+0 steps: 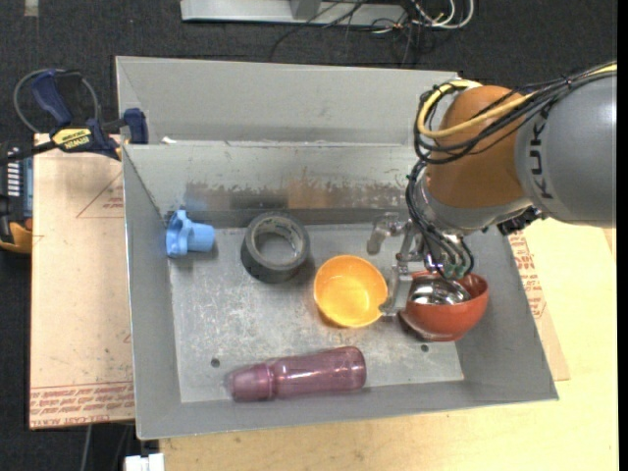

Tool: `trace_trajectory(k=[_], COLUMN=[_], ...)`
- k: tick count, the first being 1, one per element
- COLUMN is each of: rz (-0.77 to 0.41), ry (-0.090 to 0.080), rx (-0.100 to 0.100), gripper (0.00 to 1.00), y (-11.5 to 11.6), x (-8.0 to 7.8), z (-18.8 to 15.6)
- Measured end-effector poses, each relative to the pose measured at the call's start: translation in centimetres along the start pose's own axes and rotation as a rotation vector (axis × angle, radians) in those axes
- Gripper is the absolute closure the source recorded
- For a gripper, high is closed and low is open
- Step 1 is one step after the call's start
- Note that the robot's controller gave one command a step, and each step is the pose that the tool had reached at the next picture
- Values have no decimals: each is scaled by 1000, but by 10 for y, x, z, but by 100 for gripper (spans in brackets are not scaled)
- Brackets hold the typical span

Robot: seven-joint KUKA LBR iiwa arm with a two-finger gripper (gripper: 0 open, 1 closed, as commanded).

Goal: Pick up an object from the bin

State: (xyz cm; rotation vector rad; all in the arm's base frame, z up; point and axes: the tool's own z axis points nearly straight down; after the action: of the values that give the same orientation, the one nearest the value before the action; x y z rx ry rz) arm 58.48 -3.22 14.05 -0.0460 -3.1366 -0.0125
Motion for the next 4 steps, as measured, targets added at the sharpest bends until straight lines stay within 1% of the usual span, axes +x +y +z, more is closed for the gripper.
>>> trace_trajectory(k=[1, 2, 3, 4], rz=[8, -53, 16, 16], ry=[-16, -6, -25, -25], rx=[7, -3, 5, 5], gripper=[0, 0, 100, 100], y=[-51, 18, 6, 6], x=[-36, -27, -9, -9], z=[4, 72, 61, 61])
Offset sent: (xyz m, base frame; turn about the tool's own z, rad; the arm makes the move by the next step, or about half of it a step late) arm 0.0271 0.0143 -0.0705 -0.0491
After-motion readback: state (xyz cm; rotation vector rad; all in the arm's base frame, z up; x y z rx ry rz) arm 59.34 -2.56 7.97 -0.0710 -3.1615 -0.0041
